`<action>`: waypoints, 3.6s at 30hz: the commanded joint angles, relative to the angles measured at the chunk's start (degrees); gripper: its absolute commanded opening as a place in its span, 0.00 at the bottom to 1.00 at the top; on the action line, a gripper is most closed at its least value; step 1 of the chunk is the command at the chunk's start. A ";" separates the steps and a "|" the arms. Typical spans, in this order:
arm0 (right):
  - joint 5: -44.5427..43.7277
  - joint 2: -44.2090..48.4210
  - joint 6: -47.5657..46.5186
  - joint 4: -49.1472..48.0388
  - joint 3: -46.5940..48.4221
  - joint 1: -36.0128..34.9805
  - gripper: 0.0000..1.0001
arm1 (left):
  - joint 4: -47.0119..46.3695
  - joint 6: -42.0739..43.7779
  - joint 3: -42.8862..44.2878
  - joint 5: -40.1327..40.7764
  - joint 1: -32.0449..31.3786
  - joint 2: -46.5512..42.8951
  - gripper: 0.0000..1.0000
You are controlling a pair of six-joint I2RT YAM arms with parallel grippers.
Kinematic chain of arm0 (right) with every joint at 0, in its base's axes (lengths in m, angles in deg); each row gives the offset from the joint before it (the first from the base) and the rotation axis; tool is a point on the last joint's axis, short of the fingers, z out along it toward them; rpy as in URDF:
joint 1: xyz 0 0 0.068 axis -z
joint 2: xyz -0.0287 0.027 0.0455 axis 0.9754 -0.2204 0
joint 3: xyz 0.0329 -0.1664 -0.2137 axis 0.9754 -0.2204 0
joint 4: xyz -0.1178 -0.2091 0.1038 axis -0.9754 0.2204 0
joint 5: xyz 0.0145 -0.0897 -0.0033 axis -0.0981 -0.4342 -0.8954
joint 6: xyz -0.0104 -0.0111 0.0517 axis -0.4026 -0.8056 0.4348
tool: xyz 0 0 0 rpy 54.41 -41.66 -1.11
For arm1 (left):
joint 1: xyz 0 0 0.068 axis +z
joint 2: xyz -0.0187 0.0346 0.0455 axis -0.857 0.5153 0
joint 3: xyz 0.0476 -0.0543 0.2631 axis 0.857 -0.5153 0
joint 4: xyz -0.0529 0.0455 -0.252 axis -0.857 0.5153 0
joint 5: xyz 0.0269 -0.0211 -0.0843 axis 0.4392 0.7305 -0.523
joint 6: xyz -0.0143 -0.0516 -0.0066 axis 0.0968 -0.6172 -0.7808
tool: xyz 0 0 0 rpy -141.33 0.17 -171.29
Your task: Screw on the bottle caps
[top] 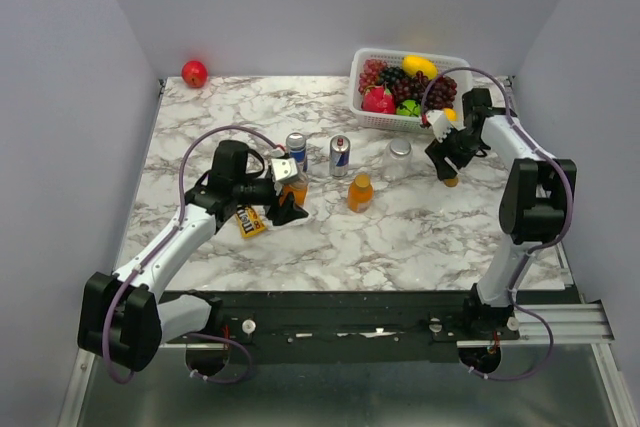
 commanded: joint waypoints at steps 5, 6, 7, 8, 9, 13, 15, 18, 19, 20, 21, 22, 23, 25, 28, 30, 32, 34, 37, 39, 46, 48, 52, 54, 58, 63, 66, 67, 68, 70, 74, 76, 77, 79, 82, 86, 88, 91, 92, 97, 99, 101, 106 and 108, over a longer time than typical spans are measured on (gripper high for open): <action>-9.19 -4.75 -2.36 -1.03 0.32 0.83 0.76 | 2.78 1.48 1.39 0.24 -0.36 -0.58 0.04; -9.37 -5.02 -2.27 -1.03 0.23 0.92 0.76 | 3.05 1.66 1.30 0.24 -0.36 -0.50 0.04; -9.37 -5.37 -2.44 -1.12 0.06 0.92 0.76 | 3.05 1.66 1.39 0.33 -0.36 -0.49 0.04; -9.37 -5.54 -2.45 -1.21 -0.03 0.92 0.76 | 3.05 1.66 1.21 0.42 -0.27 -0.41 0.04; -9.45 -5.72 -2.45 -1.29 -0.21 0.83 0.76 | 2.79 1.66 1.30 0.42 -0.27 -0.32 0.04; -9.28 -6.95 -2.36 -1.38 0.06 0.83 0.75 | 2.17 1.22 1.30 0.51 -0.27 0.12 0.04; -8.58 -7.48 -2.01 -1.38 0.32 0.92 0.74 | 2.35 1.22 1.47 0.59 -0.27 0.03 0.04; -7.26 -8.27 -1.66 -0.86 1.02 0.92 0.71 | 3.13 1.74 1.39 0.60 -0.36 0.12 0.04; -7.26 -8.36 -1.48 -0.77 1.28 0.92 0.71 | 3.14 1.83 1.30 0.59 -0.36 0.03 0.04; -7.26 -8.45 -1.48 -0.77 1.64 0.92 0.70 | 3.14 1.75 1.30 0.59 -0.36 0.03 0.04; -7.26 -8.62 -1.48 -0.77 1.73 0.92 0.70 | 3.14 1.75 1.04 0.59 -0.36 -0.05 0.04; -7.26 -8.88 -1.57 -0.77 1.81 0.92 0.69 | 3.05 1.75 1.03 0.68 -0.36 -0.06 0.04; -7.34 -8.97 -1.65 -0.77 1.90 0.92 0.68 | 3.05 1.66 0.86 0.68 -0.36 -0.06 0.04; -7.35 -9.32 -1.83 -0.77 1.99 0.92 0.67 | 2.79 1.57 0.77 0.86 -0.27 -0.06 0.04; -7.35 -9.68 -1.83 -0.77 2.17 0.92 0.64 | 2.79 1.57 0.86 0.95 -0.27 0.03 0.04; -7.26 -10.03 -1.74 -0.77 2.43 0.92 0.61 | 2.87 1.57 1.03 0.95 -0.27 0.21 0.04; -7.17 -10.03 -1.92 -0.68 2.34 0.92 0.58 | 2.87 1.66 1.03 0.95 -0.27 0.38 0.04; -7.08 -9.77 -2.09 -0.33 1.91 0.92 0.54 | 2.79 1.92 1.04 0.86 -0.27 0.38 0.04; -6.47 -7.75 -3.67 2.03 1.29 0.92 0.45 | 2.87 2.62 0.77 0.51 -0.36 0.38 0.02; -4.81 -4.34 -3.50 3.97 1.20 0.92 0.40 | 2.79 3.85 0.25 -0.37 -0.36 -0.05 0.00; 9.23 14.89 -6.92 13.37 -2.76 -2.32 0.38 | -4.67 1.05 -4.32 -4.41 -2.38 -0.32 0.00; 12.94 19.04 -8.86 16.72 -2.41 -6.27 0.39 | -10.10 -1.49 -6.34 -4.24 -4.04 -1.02 0.00; 20.42 26.26 -10.53 18.83 -0.04 -16.99 0.40 | -16.98 -7.74 -8.89 -4.59 -6.86 -2.60 0.00; 20.52 26.54 -9.31 17.87 1.72 -24.37 0.41 | -18.39 -10.38 -9.33 -4.77 -7.82 -3.65 0.00; 19.81 22.24 -5.88 16.55 8.13 -33.61 0.41 | -18.14 -10.56 -9.34 -4.15 -10.11 -4.62 0.00; 18.58 15.21 -4.12 18.83 19.81 -40.12 0.41 | -11.48 -3.38 -7.93 -3.54 -11.25 -5.06 0.00; 18.93 12.13 -4.64 20.85 25.08 -42.84 0.41 | -9.17 -0.99 -7.32 -2.75 -11.52 -5.41 0.00; 19.28 10.73 -5.08 22.51 26.24 -43.55 0.41 | -8.73 0.24 -7.31 -2.57 -11.61 -5.68 0.00; 19.63 10.19 -6.21 23.39 27.47 -44.95 0.41 | -8.47 0.43 -7.23 -2.40 -11.61 -5.77 0.00; 21.12 9.40 -6.93 25.15 29.14 -46.19 0.41 | -8.46 0.86 -7.23 -1.87 -11.61 -6.12 0.00; 19.73 8.26 -7.63 25.68 28.62 -50.57 0.43 | -9.08 1.04 -7.67 -1.60 -11.61 -6.73 0.00; 17.98 7.47 -7.98 27.09 28.88 -51.90 0.43 | -9.34 1.22 -7.75 -1.25 -11.61 -7.08 0.00; 17.71 7.03 -7.81 27.44 29.23 -52.69 0.43 | -9.26 1.57 -7.67 -1.08 -11.61 -7.17 0.00; 16.92 6.23 -7.20 27.36 29.76 -52.96 0.43 | -8.73 2.18 -7.67 -0.81 -11.61 -7.61 0.00; 14.29 5.18 -5.79 27.01 30.99 -53.66 0.43 | -8.11 2.71 -7.67 -1.16 -11.61 -7.97 0.00; 12.52 4.47 -3.77 26.05 31.96 -55.33 0.43 | -7.32 3.33 -7.75 -1.34 -11.96 -8.49 0.00; 11.73 4.47 -3.94 26.30 32.05 -56.12 0.44 | -7.23 3.33 -7.67 -1.16 -12.05 -8.67 0.00; 10.24 4.39 -4.20 26.57 32.13 -57.26 0.45 | -7.41 3.33 -7.58 -0.11 -12.22 -8.76 0.00; 9.88 4.04 -4.12 26.92 32.31 -57.79 0.45 | -7.50 3.33 -7.58 0.15 -12.22 -8.67 0.00; 7.86 1.49 -3.94 30.43 35.82 -58.76 0.45 | -7.59 3.33 -7.14 1.82 -12.22 -8.49 0.00; 7.34 0.44 -3.85 32.10 37.14 -59.11 0.46 | -8.11 2.98 -7.14 2.35 -12.22 -8.41 0.00; 6.81 0.08 -4.03 33.07 37.41 -59.29 0.46 | -8.81 2.36 -7.40 3.31 -12.22 -8.32 0.00; 6.28 0.25 -3.85 33.16 36.71 -59.90 0.47 | -11.89 -0.62 -7.93 3.85 -12.22 -8.32 0.00; 6.10 0.25 -3.85 33.16 37.06 -60.25 0.47 | -12.16 -0.80 -7.67 3.59 -12.22 -7.79 0.00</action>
